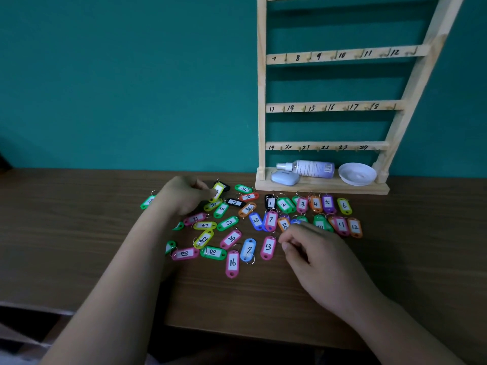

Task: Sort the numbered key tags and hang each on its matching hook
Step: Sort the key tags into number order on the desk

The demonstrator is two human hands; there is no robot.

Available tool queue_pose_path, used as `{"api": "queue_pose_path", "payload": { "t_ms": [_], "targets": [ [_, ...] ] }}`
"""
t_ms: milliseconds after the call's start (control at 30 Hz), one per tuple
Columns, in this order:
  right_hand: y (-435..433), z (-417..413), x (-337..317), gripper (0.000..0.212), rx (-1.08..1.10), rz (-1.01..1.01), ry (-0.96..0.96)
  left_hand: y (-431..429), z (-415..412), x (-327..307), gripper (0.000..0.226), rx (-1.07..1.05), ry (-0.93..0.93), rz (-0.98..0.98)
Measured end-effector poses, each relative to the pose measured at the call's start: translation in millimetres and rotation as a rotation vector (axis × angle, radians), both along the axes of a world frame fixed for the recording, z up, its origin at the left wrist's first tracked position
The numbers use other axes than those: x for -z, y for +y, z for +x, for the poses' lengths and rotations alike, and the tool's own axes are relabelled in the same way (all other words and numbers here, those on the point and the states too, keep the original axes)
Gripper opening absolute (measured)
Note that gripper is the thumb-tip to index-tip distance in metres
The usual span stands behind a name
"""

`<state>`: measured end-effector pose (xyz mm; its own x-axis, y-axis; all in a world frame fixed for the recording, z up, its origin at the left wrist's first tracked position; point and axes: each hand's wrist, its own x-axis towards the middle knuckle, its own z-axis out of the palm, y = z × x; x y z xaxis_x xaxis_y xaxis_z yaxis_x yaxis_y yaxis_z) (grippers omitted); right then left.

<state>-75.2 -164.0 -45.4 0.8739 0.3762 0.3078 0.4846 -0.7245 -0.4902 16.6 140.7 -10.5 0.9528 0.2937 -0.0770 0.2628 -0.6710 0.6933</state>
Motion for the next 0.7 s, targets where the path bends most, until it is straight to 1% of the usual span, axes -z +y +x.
{"api": "queue_pose_path", "payload": {
  "t_ms": [267,367,433,600,700],
  "targets": [
    [1.3,-0.3,-1.7,0.01,0.002,-0.022,0.004,-0.6,6.2,10.0,0.022,0.05,0.06,0.168],
    [1.3,0.2,-2.0,0.011,0.003,-0.025,0.006,-2.1,7.8,10.8,0.028,0.051,0.064,0.235],
    [1.3,0.4,-2.3,0.011,0.001,-0.016,0.006,-4.0,8.4,10.6,0.029,0.042,0.083,0.274],
    [1.8,-0.2,-3.0,0.01,0.004,-0.018,0.012,-5.9,7.9,9.2,0.021,0.036,0.11,0.273],
    [2.2,0.0,-3.0,0.011,-0.001,-0.019,0.006,-6.8,6.7,7.6,0.018,0.034,0.112,0.237]
  ]
}}
